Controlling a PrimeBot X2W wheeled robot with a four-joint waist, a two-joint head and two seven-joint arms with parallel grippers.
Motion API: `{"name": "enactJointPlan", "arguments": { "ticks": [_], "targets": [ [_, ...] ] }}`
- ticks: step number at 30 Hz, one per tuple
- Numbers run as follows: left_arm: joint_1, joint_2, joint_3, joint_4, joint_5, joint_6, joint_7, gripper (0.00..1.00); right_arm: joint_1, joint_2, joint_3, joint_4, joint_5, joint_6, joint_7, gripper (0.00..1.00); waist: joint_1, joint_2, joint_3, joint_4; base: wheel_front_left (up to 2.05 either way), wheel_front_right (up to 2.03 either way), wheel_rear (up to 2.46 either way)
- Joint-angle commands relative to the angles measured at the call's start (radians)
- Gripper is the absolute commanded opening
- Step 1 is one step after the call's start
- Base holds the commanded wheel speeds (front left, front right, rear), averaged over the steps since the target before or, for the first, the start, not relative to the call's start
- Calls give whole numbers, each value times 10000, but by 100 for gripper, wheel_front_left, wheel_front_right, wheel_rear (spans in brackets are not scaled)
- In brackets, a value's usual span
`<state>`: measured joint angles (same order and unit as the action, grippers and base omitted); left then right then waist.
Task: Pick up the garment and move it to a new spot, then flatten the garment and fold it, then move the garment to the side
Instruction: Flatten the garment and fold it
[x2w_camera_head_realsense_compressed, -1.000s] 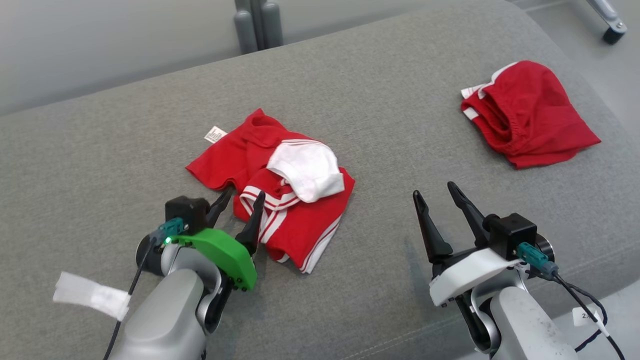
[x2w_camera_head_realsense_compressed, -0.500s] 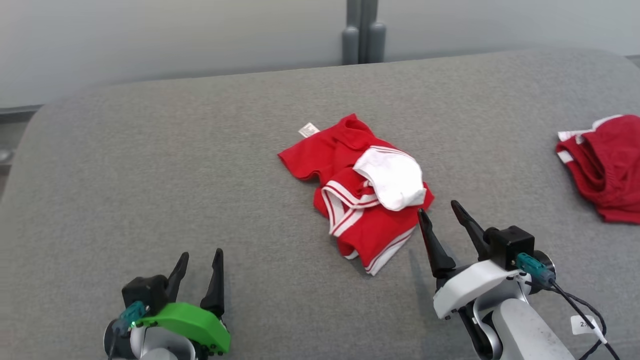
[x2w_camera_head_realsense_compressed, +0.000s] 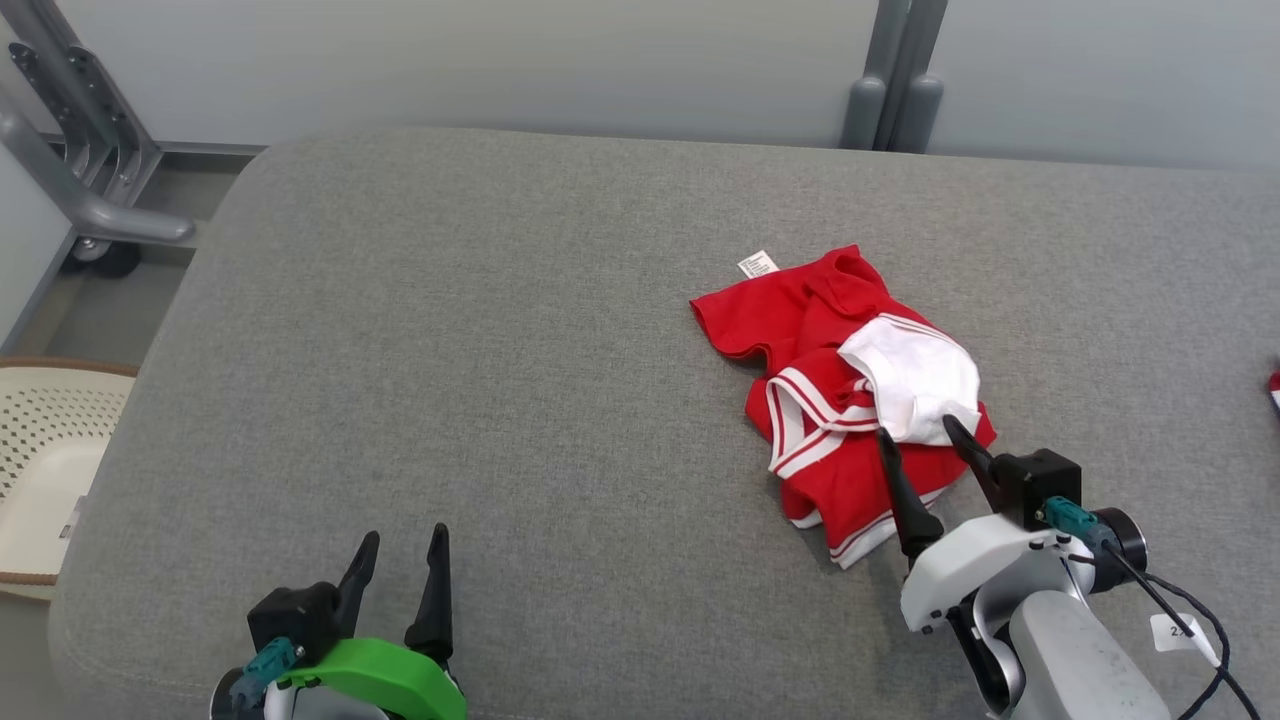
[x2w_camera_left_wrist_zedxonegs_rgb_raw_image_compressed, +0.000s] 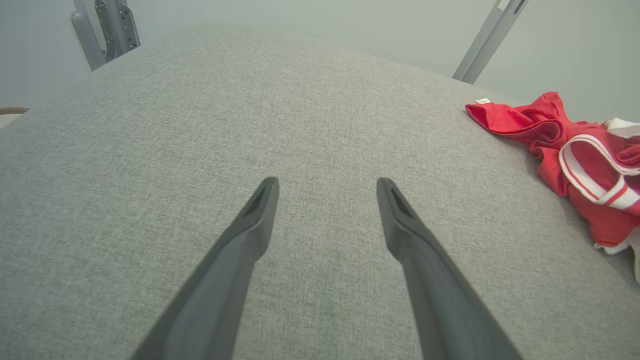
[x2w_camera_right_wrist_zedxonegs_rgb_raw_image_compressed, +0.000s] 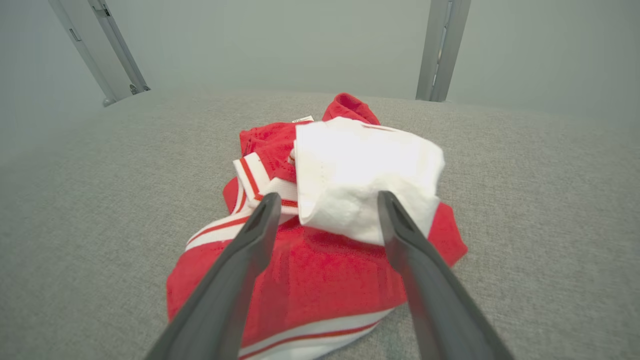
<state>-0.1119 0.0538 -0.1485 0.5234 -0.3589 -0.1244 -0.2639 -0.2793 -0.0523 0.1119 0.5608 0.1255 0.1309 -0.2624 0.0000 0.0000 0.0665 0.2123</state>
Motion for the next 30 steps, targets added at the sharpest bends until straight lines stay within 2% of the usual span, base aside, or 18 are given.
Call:
{"name": "enactJointPlan", "arguments": {
  "ticks": [1, 4, 5, 7, 13, 17, 22, 26, 30],
  "targets": [
    [8, -12, 29, -18, 72, -63, -1, 100, -197, -41, -129, 280, -170, -5, -30, 87, 0, 0, 112, 136, 0, 0, 0],
    [-80, -23, 60, 19, -44, -61, -1, 100, -492, -103, -304, 693, -513, -5, -28, 73, 0, 0, 203, 168, 0, 0, 0],
    [-103, -25, 26, 22, -115, -66, -1, 100, -562, -101, -371, 821, -572, -5, -28, 44, 0, 0, 228, 176, 0, 0, 0],
    [-129, -28, -60, 11, -306, -69, -1, 100, -700, -111, -485, 1109, -665, -5, -28, 0, 0, 0, 271, 192, 0, 0, 0],
    [-141, -26, -295, -38, -653, -69, -1, 100, -1144, -135, -896, 944, -503, -5, -30, 0, 0, 0, 357, 246, 0, 0, 0],
    [-154, -27, -401, -176, -815, -70, -1, 100, -1643, -430, -881, 504, -383, -6, -30, 0, 0, 0, 423, 241, 0, 0, 0],
    [-246, -24, -972, -199, -1151, -71, -1, 100, -3187, -1346, -1186, 694, -580, -3, -28, 0, 0, 0, 548, 466, 0, 0, 0],
    [-364, -22, -1621, -167, -1362, -71, -1, 100, -4548, -2410, -1371, 1608, -1170, -10, -30, 0, 0, 0, 695, 900, 0, 0, 0],
    [-452, -18, -2188, -141, -1551, -70, -1, 100, -5611, -3358, -2151, 2685, -1819, -8, -12, 0, 0, 0, 902, 1473, 0, 0, 0]
  ]
}}
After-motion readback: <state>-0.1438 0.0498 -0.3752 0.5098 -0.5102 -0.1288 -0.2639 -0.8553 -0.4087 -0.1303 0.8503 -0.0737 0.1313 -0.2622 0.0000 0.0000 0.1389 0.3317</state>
